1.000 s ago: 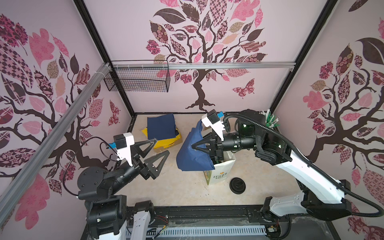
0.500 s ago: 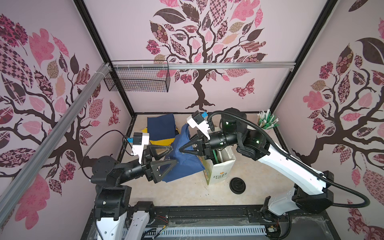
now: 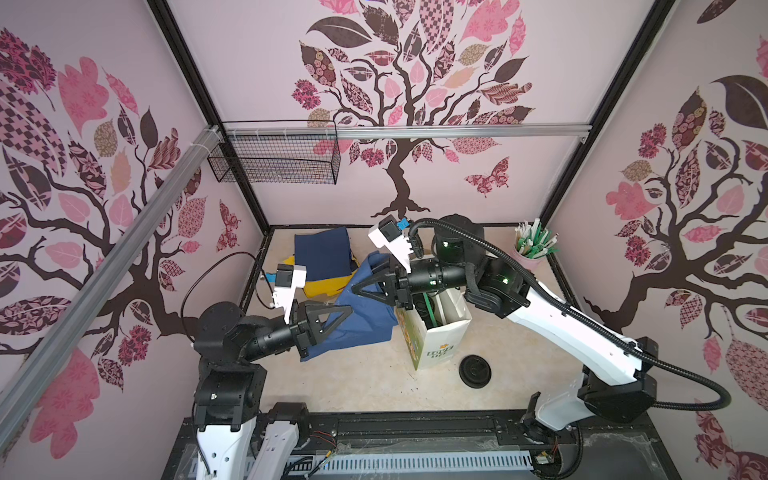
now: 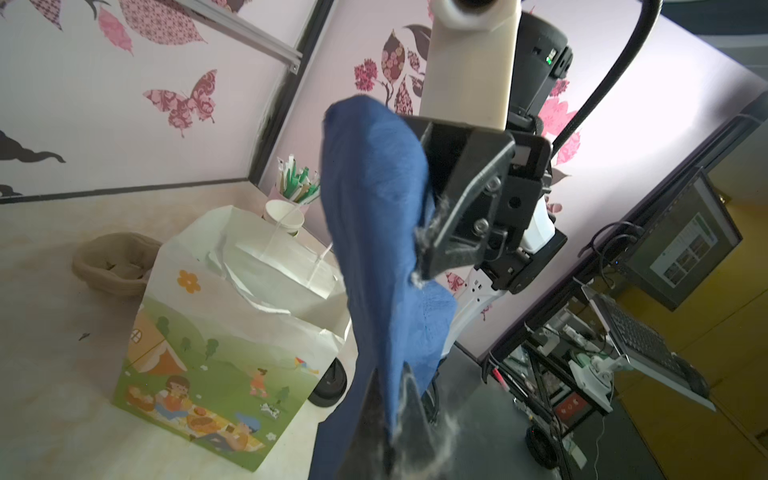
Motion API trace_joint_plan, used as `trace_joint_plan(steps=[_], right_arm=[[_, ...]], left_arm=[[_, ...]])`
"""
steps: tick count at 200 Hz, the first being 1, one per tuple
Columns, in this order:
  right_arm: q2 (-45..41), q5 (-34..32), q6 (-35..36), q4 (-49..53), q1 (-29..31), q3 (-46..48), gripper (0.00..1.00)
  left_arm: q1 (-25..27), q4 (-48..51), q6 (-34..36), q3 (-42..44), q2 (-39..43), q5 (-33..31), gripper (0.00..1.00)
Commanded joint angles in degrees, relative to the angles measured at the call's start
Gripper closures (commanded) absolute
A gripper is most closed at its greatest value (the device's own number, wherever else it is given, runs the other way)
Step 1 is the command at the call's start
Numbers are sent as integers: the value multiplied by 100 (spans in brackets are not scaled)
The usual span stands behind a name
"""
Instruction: Pack the takeout coffee
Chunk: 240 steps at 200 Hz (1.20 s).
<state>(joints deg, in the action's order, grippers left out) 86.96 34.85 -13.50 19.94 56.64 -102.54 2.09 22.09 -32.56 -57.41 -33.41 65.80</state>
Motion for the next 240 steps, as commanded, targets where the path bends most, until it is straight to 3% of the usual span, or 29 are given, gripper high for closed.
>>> trace_joint_plan(steps=[1,12,30,50,77,97,113,146,180,240], right_arm=[[-23,-425,187,344,5,-532,58],[-166,-887,246,608,5,-675,41],[-601,-2221,427,1008,-4,-666,23],[-1208,-4179,680,1358,-9,-354,16],[-1690,-6494,879,2018,-27,-215,16],[-1893,-7542,719,2462,-30,-307,19],[-2065,-7929,414,2669,-27,-389,23],[-2506,-8323,-42,2774,-29,-154,27],[-2795,-8393,-173,2821,-30,132,30],[-2972,-8363,-238,2747,-28,265,33]], left_arm=[[18,-8,10,-74,-54,-282,100],[17,-22,-125,-162,-126,-530,100],[48,-31,-598,-311,-297,-997,100],[485,185,-800,-633,-559,-1570,100],[2318,1116,-622,-1449,-1262,-3397,100],[3981,1923,-598,-2372,-2239,-4978,100],[4469,2738,-1037,-3240,-3114,-5702,100],[4659,3565,-1946,-4433,-4218,-6014,100],[4820,3627,-2046,-5059,-4693,-6754,100],[4976,4590,-2439,-6386,-5854,-7123,100]])
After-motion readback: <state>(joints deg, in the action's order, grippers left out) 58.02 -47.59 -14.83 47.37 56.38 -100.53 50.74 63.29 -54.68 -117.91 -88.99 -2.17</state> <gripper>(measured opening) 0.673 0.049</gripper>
